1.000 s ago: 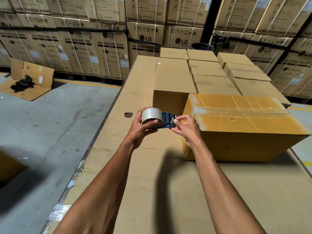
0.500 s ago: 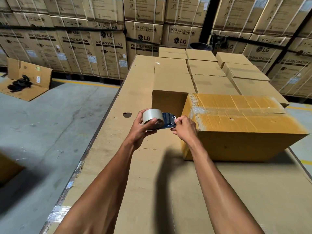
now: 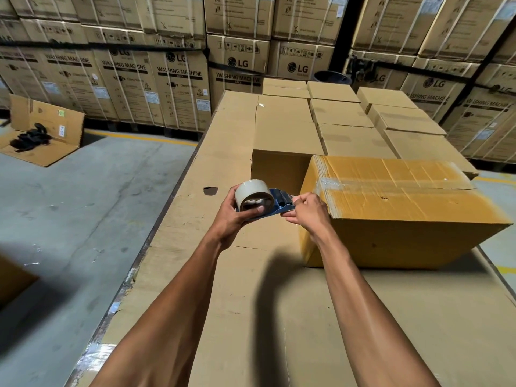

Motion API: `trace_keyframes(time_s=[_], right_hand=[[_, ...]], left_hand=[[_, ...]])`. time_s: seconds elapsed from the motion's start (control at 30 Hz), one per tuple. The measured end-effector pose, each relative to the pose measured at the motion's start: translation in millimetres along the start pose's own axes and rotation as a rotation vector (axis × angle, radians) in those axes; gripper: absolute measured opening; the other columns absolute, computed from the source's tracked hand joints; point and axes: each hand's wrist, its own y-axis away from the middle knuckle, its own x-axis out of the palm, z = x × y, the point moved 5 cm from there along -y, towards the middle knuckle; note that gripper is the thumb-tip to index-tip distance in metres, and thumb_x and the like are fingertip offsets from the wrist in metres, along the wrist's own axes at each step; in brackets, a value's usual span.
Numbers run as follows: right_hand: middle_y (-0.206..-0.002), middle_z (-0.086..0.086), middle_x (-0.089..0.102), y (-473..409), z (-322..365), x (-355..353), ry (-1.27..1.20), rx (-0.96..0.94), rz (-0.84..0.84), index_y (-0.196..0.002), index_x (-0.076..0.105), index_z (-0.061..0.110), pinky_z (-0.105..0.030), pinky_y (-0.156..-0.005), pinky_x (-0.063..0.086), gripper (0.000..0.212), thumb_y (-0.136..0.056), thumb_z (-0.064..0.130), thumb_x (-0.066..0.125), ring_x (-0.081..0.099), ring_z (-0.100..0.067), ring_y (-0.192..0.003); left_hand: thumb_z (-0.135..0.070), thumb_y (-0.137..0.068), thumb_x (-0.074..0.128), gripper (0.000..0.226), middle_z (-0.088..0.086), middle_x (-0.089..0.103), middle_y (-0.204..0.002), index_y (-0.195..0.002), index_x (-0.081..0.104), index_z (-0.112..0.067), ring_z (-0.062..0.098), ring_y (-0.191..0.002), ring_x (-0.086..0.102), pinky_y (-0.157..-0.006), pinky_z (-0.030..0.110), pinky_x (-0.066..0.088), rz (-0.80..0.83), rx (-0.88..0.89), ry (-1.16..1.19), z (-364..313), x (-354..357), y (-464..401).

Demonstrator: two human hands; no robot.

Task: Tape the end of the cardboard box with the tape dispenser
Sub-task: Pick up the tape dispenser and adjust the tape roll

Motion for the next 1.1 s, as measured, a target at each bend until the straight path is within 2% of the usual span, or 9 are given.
trace_keyframes(time_s=[0.1,0.17,0.3,0.43,0.57,0.7,0.77,0.9,1.1], right_hand=[[-0.092,-0.007,0.071,0,-2,1,-0.14,0.092,0.045,-0.113,0.061,0.007,-0.034,-0.074,0.068,0.015,-0.113,0.012,0.047,0.081,-0.024,-0.081],[-0.102,-0.016,0.072,1,-4,3,-0.208,0.15,0.062,-0.118,0.056,0.006,-0.032,-0.071,0.068,0.013,-0.113,0.011,0.046,0.082,-0.027,-0.087],[-0.115,-0.026,0.074,3,-5,8,-0.286,0.203,0.08,-0.124,0.055,0.002,-0.043,-0.086,0.067,0.019,-0.114,0.014,0.044,0.081,-0.032,-0.094],[-0.117,-0.029,0.073,6,-1,12,-0.419,0.262,0.126,-0.133,0.053,-0.002,-0.045,-0.09,0.066,0.026,-0.114,0.014,0.044,0.081,-0.033,-0.095],[-0.124,-0.031,0.07,11,5,8,-0.56,0.338,0.2,-0.13,0.052,0.002,-0.042,-0.075,0.068,0.02,-0.112,0.01,0.049,0.08,-0.034,-0.094],[-0.13,-0.017,0.065,6,6,-4,-0.396,0.31,0.124,-0.108,0.059,0.008,-0.042,-0.081,0.066,0.003,-0.108,0.007,0.056,0.072,-0.03,-0.111],[-0.12,-0.012,0.068,3,6,-6,-0.327,0.283,0.075,-0.107,0.063,0.008,-0.035,-0.079,0.065,0.006,-0.107,0.007,0.057,0.073,-0.021,-0.102],[-0.112,-0.013,0.07,4,2,-2,-0.399,0.292,0.041,-0.114,0.056,0.005,-0.04,-0.094,0.064,0.008,-0.106,0.003,0.055,0.075,-0.022,-0.099],[-0.132,-0.024,0.065,9,1,2,-0.507,0.299,0.041,-0.133,0.044,0.003,-0.045,-0.096,0.062,0.031,-0.104,-0.006,0.049,0.076,-0.024,-0.088]], left_hand=[[-0.01,-0.073,0.097,0.096,0.019,0.06,-0.15,-0.153,0.047,-0.022,0.038,-0.139,0.064,-0.115,0.053,0.057,-0.029,0.0,0.037,2,0,1],[-0.013,-0.069,0.099,0.104,0.018,0.061,-0.151,-0.156,0.043,-0.024,0.035,-0.138,0.066,-0.119,0.051,0.054,-0.026,-0.004,0.093,4,1,1],[-0.002,-0.073,0.094,0.106,0.018,0.059,-0.155,-0.16,0.039,-0.025,0.03,-0.139,0.067,-0.12,0.042,0.053,-0.029,0.003,0.153,13,7,-2],[0.013,-0.082,0.087,0.111,0.014,0.059,-0.151,-0.164,0.027,-0.032,0.028,-0.137,0.068,-0.117,0.04,0.055,-0.111,0.018,0.238,21,13,-4],[0.012,-0.089,0.081,0.098,0.017,0.062,-0.149,-0.166,0.03,-0.02,0.031,-0.137,0.068,-0.123,0.048,0.049,-0.169,0.02,0.286,26,12,-7],[0.003,-0.09,0.083,0.08,0.022,0.069,-0.145,-0.159,0.043,-0.01,0.035,-0.136,0.069,-0.115,0.047,0.056,-0.163,0.018,0.288,24,10,-7],[-0.001,-0.089,0.085,0.073,0.019,0.074,-0.139,-0.153,0.05,-0.008,0.034,-0.132,0.072,-0.11,0.049,0.06,-0.151,0.013,0.292,21,10,-6],[-0.008,-0.081,0.089,0.059,0.021,0.077,-0.133,-0.133,0.063,-0.011,0.036,-0.128,0.075,-0.101,0.041,0.065,-0.141,0.019,0.355,16,11,-5],[-0.009,-0.081,0.087,0.056,0.022,0.08,-0.126,-0.13,0.062,-0.009,0.036,-0.124,0.077,-0.106,0.044,0.062,-0.154,0.018,0.347,13,9,-6]])
